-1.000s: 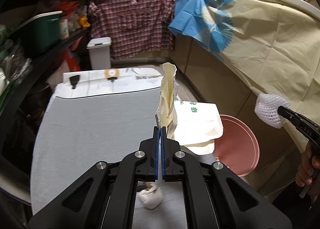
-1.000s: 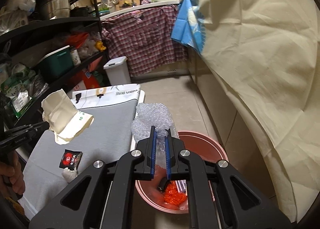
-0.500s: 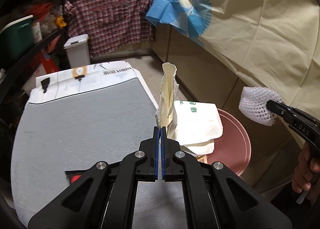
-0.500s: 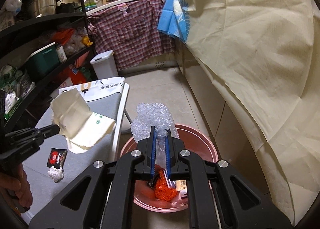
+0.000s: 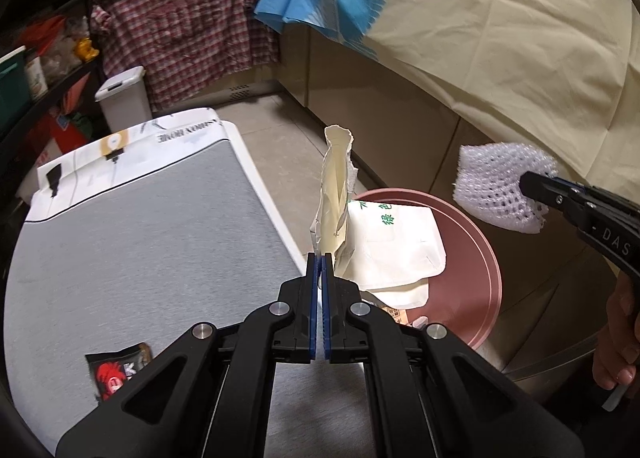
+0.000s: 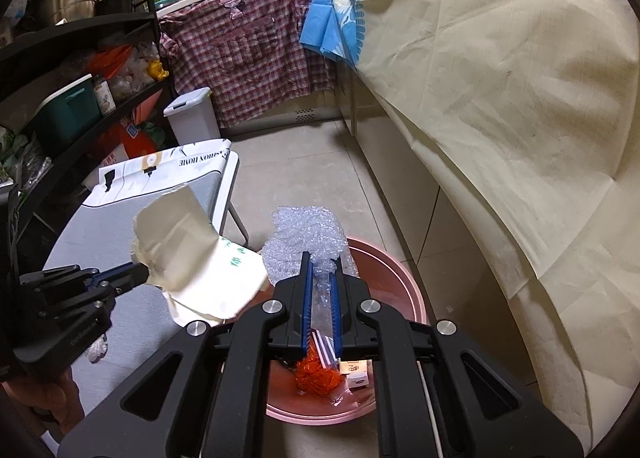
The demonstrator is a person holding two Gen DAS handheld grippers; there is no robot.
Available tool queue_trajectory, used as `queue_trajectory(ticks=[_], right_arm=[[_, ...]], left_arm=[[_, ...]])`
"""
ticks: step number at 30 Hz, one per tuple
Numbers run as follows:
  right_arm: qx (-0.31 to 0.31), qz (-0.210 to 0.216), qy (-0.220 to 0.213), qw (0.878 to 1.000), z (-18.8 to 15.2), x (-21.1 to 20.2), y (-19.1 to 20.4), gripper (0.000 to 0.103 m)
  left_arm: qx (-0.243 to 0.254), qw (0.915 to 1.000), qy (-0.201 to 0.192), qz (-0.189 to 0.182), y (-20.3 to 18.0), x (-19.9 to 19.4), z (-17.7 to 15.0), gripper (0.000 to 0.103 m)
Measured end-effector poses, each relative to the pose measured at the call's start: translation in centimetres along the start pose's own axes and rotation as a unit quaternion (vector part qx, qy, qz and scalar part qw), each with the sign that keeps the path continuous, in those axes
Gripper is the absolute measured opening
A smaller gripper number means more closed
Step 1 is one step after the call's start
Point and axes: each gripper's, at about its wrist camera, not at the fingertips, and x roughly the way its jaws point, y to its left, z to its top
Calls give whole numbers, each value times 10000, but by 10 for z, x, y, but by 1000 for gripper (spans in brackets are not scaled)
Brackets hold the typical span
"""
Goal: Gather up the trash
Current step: 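Carry the white paper and foam mesh net over the pink bin with both tools, then open both tools to drop the paper and mesh net into the pink bin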
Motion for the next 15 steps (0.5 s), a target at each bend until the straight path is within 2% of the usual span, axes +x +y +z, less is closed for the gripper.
queue_trajectory(ticks=[11,14,15], right_arm=[[2,-76,116,9999,0,11,0,10],[17,-130,165,9998,0,13,0,18],[41,-159,191,9997,0,14,-1,31]], left_arm=[[253,9994,128,-204,-23,13,1,2],[320,9984,201,-423,-27,16,0,2],[334,9982,208,-459,-28,16,0,4]])
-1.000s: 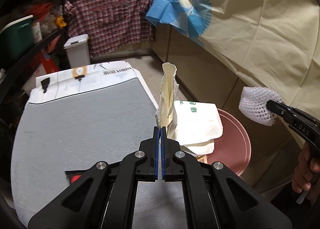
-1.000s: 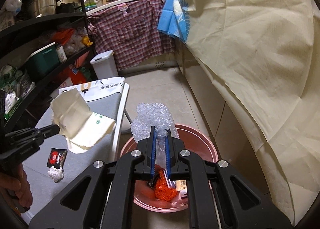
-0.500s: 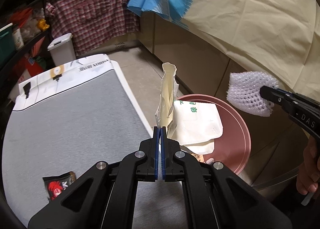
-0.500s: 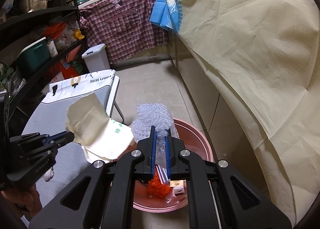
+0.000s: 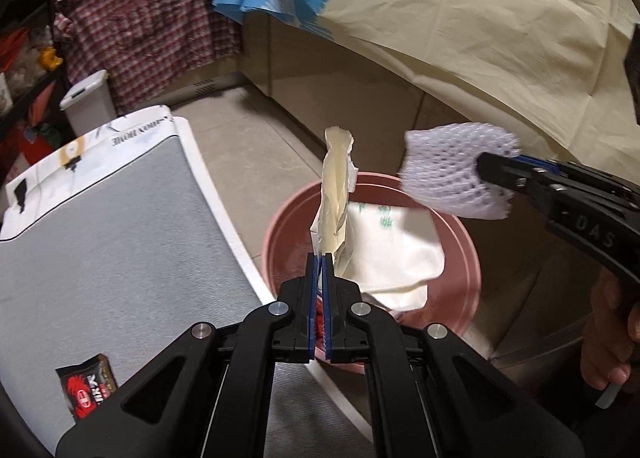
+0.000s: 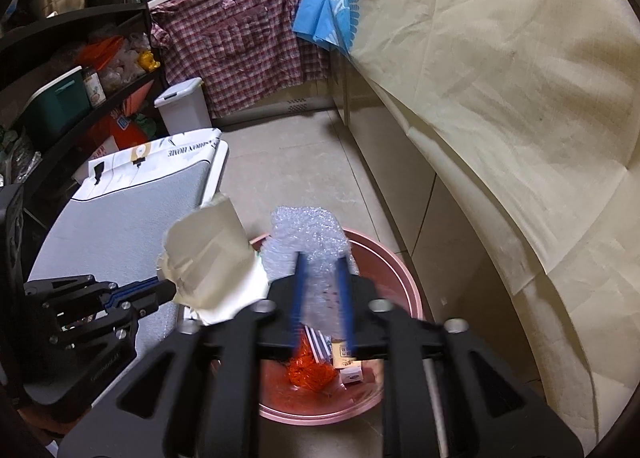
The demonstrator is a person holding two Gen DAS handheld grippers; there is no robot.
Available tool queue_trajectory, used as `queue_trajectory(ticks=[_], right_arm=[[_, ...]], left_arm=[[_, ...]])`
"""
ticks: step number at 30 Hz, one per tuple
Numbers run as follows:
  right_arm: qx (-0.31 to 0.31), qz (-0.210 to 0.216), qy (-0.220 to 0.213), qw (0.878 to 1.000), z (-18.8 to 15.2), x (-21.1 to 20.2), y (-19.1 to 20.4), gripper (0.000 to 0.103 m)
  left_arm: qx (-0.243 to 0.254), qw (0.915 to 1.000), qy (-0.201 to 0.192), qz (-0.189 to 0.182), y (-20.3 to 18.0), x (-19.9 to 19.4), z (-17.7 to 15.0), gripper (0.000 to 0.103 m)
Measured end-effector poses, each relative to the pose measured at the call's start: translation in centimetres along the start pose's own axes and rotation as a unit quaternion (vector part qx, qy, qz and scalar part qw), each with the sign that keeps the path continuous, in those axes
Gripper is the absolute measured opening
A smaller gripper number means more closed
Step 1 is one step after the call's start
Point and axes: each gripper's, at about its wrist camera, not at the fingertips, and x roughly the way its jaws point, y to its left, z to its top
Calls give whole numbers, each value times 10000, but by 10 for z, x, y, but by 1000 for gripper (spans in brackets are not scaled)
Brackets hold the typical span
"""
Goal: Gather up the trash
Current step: 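Open both tools to drop the paper and mesh net into the pink bin, then move both tools back over the table toward the snack packet and white tissue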
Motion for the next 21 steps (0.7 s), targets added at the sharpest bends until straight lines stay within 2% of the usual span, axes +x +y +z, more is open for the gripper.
queue_trajectory(ticks=[1,2,12,21], right_arm=[[28,-19,-1,10000,0,0,-2,41],[53,-28,-11,10000,0,0,-2,43],[25,68,-161,9998,-4,-11,3,43],[-229,512,-483,9973,-10,-37,44,43]], left_arm=[[3,10000,-7,-9,-1,-1,-1,7],[-13,10000,-35,-11,0,-2,-1,7],[-279,9994,-214,-57,20,-22,-5,8],[-581,9971,-458,155,66,-62,-20,8]])
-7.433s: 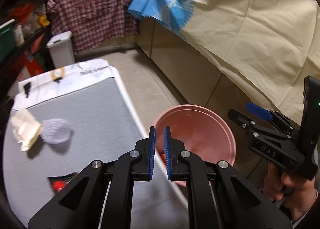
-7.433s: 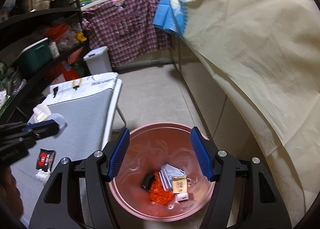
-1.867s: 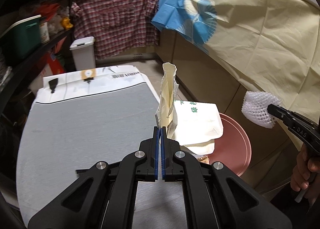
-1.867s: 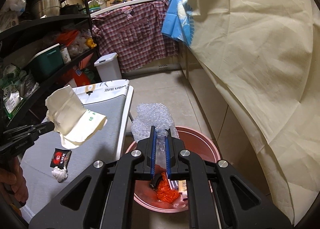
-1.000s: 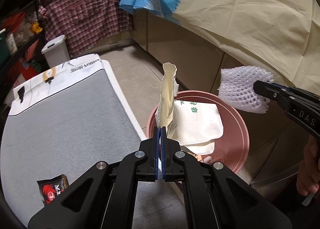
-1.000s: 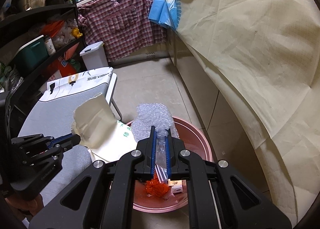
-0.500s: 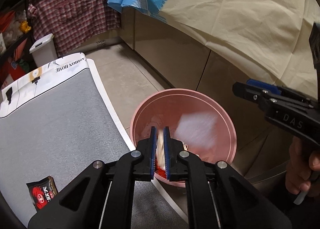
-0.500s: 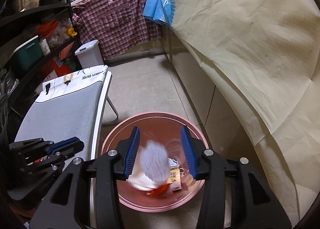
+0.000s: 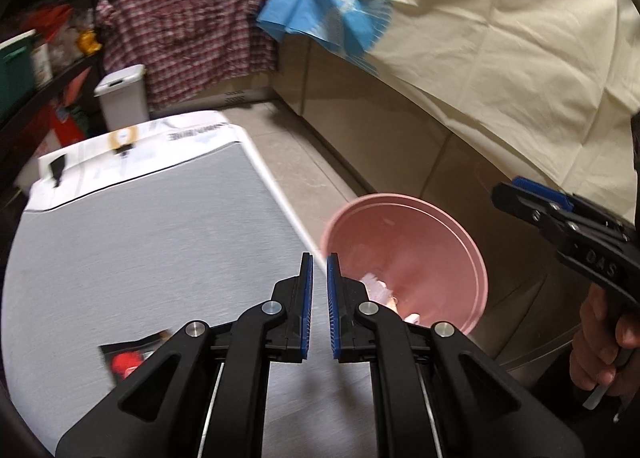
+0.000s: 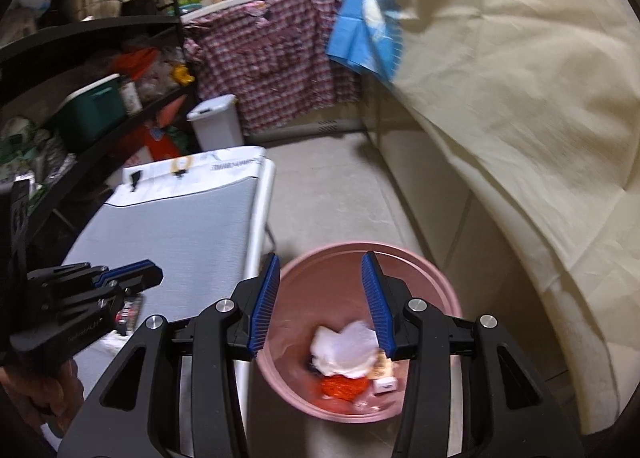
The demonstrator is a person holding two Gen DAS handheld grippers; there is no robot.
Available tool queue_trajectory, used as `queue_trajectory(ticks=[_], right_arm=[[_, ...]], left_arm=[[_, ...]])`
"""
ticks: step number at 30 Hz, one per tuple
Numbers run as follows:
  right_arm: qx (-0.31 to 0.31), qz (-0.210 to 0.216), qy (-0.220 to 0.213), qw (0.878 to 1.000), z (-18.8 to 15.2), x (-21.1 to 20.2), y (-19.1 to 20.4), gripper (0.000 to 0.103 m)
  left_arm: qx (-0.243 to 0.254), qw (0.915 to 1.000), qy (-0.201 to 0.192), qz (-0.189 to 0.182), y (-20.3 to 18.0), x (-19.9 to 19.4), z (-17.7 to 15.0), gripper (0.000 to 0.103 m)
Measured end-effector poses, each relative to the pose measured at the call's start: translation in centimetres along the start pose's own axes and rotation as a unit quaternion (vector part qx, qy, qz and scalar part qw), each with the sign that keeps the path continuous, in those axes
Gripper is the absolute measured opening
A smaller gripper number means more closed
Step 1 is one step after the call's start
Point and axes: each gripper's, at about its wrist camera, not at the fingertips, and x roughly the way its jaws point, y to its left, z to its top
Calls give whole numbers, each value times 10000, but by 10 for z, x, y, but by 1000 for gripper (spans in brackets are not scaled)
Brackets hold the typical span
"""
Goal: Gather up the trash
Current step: 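Move both tools back over the table toward the snack packet and white tissue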
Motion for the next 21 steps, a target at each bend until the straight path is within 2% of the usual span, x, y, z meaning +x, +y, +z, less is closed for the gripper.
queue_trajectory(ticks=[10,21], right_arm=[[-329,677,-122,9971,-20,-7,76,41],[-657,1339,352,9882,-63,19,159,41]], left_arm=[[-471,9975,-248,467,82,-51,-17,8],[-1030,9898,-363,916,168,-98,-40,8]])
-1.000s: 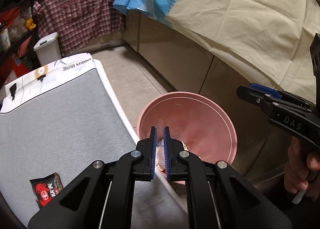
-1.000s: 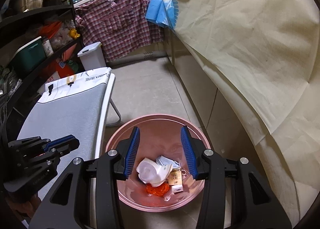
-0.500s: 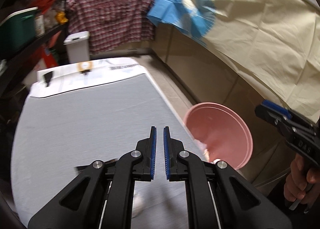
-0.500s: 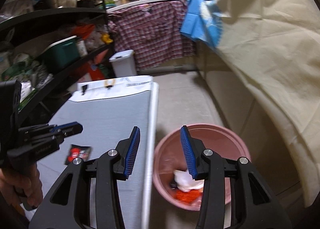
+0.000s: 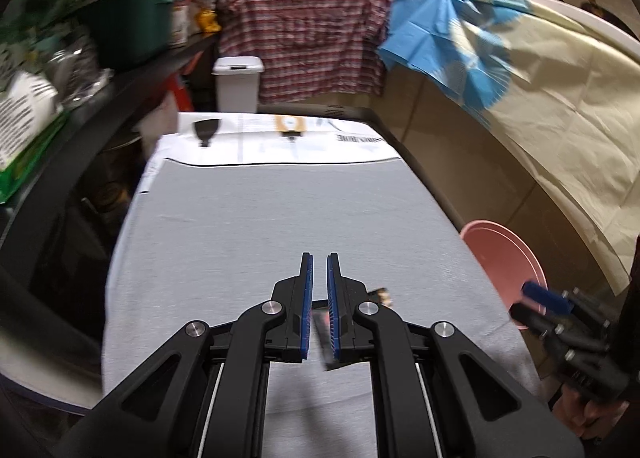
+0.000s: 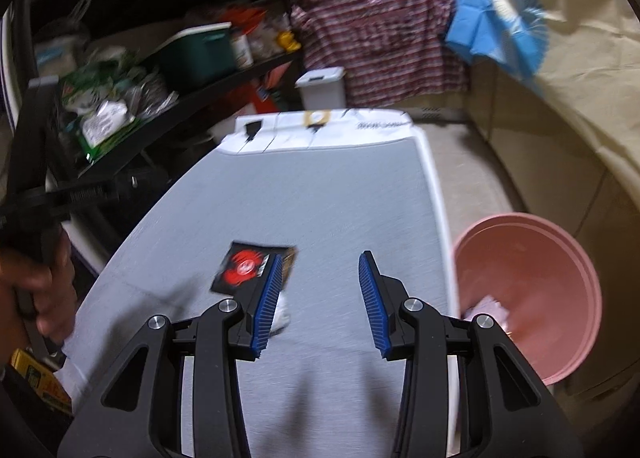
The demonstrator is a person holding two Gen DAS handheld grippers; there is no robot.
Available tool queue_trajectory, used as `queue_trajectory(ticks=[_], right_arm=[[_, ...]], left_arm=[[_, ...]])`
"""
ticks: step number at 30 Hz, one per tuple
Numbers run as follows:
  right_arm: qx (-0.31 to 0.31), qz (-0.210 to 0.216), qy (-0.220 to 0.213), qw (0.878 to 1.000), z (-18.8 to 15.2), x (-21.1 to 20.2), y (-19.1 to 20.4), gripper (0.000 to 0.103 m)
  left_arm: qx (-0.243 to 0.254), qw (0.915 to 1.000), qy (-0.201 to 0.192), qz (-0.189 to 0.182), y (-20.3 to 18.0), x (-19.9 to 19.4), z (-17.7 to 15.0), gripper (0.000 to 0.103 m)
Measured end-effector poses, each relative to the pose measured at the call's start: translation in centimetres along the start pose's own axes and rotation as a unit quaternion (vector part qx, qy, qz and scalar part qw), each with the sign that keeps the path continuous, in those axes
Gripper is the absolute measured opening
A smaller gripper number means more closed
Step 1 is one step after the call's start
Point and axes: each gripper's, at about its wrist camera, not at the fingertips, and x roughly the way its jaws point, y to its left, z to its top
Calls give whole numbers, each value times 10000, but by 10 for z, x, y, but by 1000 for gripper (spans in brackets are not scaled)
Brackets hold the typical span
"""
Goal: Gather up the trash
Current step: 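Move both tools back over the table toward the snack packet and white tissue, then grasp the black-and-red snack packet with the left tool while the right tool grasps the white tissue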
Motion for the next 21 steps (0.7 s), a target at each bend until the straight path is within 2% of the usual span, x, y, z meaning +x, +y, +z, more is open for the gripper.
queue_trajectory(ticks=[5,10,21], right_arm=[[-1,171,285,9994,-11,27,19,41],[-85,274,602,9978,-21,52,31,47],[-190,266,1139,9930,-30,83,34,48]], left_arm=[[-24,10000,19,54,25,0,0,8],[-82,9999,125,39,44,12,-5,8],[206,9980,475,-354,44,56,-18,8]])
